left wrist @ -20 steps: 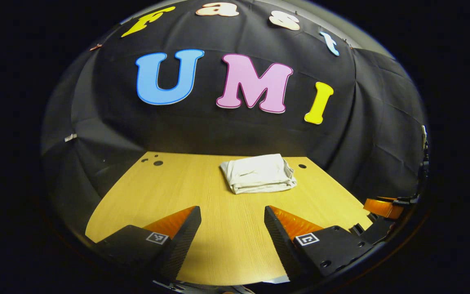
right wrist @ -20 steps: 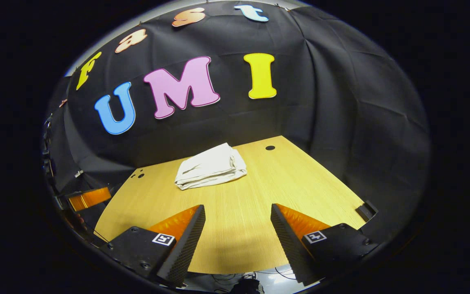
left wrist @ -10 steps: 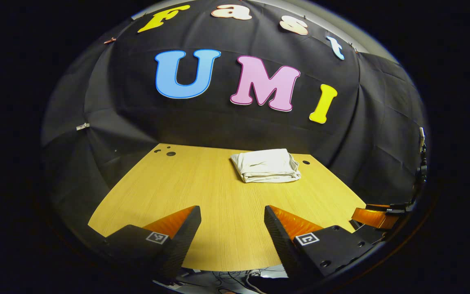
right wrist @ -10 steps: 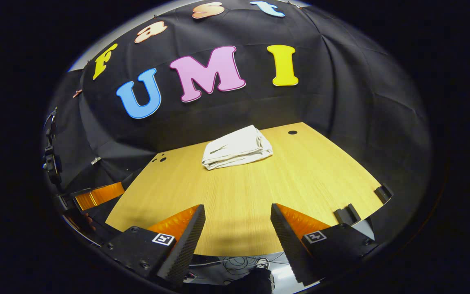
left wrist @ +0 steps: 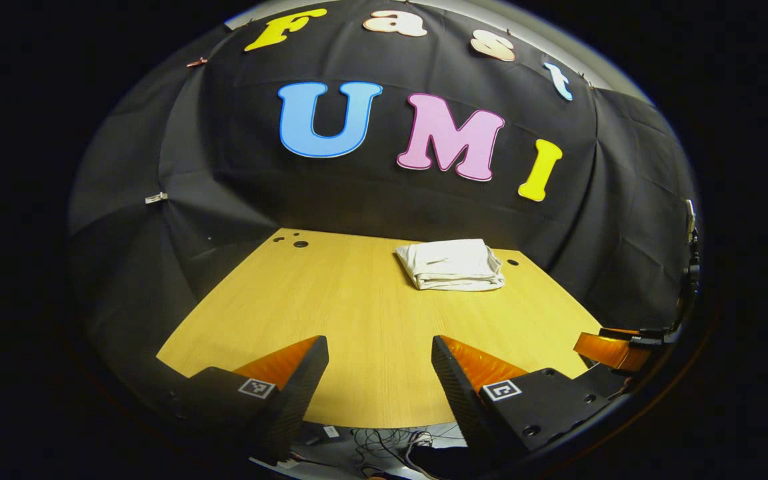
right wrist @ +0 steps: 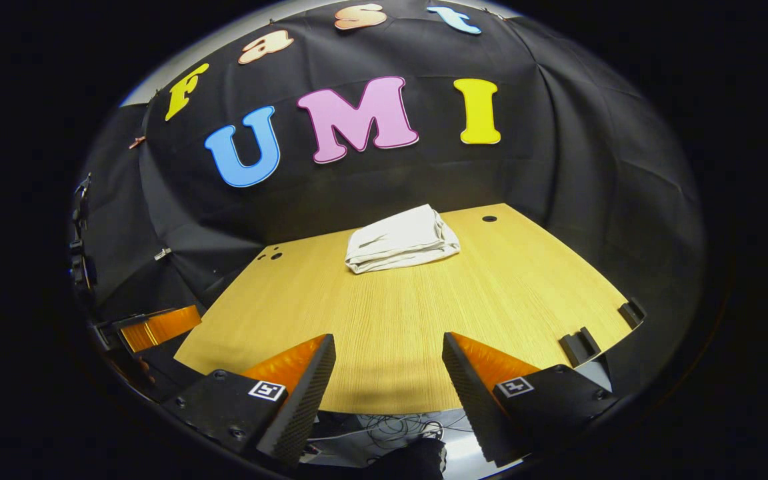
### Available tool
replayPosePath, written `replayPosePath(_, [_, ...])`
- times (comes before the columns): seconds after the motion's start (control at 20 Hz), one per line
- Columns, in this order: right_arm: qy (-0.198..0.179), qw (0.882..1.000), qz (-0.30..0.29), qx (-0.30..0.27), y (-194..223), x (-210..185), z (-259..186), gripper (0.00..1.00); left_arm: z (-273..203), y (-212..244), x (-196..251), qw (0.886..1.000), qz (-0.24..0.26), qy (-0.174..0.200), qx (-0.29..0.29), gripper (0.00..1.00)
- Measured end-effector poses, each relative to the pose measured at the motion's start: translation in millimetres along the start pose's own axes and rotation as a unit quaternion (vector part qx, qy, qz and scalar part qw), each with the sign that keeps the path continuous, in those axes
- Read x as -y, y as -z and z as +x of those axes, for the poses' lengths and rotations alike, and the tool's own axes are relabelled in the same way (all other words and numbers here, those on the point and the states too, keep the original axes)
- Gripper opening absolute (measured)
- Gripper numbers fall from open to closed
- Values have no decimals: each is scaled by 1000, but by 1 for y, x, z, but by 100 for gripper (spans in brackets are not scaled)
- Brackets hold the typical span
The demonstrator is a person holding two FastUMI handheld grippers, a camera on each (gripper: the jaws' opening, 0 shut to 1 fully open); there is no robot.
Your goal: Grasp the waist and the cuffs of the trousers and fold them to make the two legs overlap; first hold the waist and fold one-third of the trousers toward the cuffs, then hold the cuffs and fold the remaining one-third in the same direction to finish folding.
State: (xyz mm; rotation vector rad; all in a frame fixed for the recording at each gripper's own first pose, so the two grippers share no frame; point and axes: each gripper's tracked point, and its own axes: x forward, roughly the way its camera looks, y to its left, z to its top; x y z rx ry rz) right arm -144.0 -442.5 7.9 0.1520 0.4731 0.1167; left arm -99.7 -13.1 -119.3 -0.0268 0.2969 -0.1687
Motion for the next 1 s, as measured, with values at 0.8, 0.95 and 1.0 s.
replayPosePath(0.8, [-16, 999, -36, -4, 4, -13, 0, 98, 2, 5, 13, 1000, 15, 17, -2, 97])
replayPosePath(0.95, [-16, 999, -41, -7, 6, -11, -2, 98, 4, 11, 15, 1000, 6, 21, -11, 97])
replayPosePath(1.0, [-13, 999, -44, -5, 5, -9, -4, 98, 4, 11, 15, 1000, 1, 23, -13, 97])
